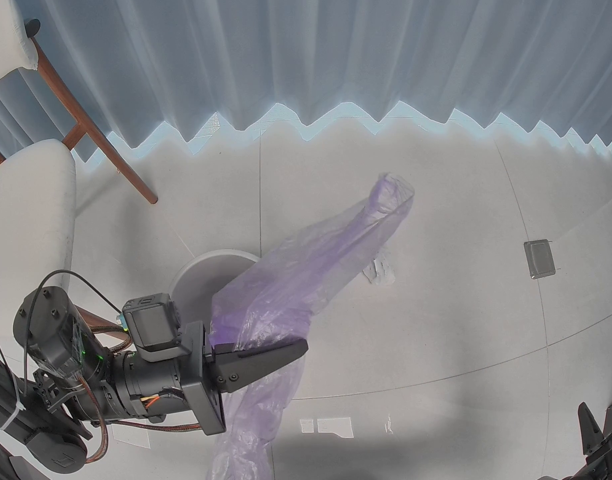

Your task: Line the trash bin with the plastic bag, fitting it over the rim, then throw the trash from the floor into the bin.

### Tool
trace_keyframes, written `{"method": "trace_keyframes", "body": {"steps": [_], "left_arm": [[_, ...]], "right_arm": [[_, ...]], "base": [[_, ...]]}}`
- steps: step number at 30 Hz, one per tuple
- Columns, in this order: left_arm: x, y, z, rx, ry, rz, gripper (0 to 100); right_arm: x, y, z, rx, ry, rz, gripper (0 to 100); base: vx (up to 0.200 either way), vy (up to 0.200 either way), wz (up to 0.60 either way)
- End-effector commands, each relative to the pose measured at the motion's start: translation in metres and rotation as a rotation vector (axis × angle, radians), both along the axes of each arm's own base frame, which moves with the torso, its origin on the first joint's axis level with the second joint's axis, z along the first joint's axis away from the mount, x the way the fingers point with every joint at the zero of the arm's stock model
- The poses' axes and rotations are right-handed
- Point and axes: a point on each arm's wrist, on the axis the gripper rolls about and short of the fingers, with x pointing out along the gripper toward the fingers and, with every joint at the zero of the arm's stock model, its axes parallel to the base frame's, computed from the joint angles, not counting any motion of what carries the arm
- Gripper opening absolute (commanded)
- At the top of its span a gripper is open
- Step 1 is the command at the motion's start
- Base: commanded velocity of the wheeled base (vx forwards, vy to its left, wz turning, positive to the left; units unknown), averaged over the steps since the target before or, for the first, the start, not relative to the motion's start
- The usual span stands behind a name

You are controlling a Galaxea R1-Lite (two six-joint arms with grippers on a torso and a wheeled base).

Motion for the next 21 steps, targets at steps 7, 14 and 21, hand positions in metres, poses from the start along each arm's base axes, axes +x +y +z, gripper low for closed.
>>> {"method": "trace_keyframes", "body": {"steps": [7,14,21], "left_arm": [[0.025,0.021,0.003,-0.009,-0.015,0.116,0],[0.052,0.056,0.017,-0.027,-0.077,0.207,0],[0.062,0.085,0.029,-0.035,-0.129,0.276,0]], "right_arm": [[0.000,0.000,-0.005,0.000,0.001,0.000,100],[0.000,0.000,-0.005,0.000,0.001,0.000,100],[0.000,0.000,-0.005,0.000,0.001,0.000,100]], "base": [[0.000,0.000,0.00],[0.000,0.000,0.00],[0.000,0.000,0.00]]}}
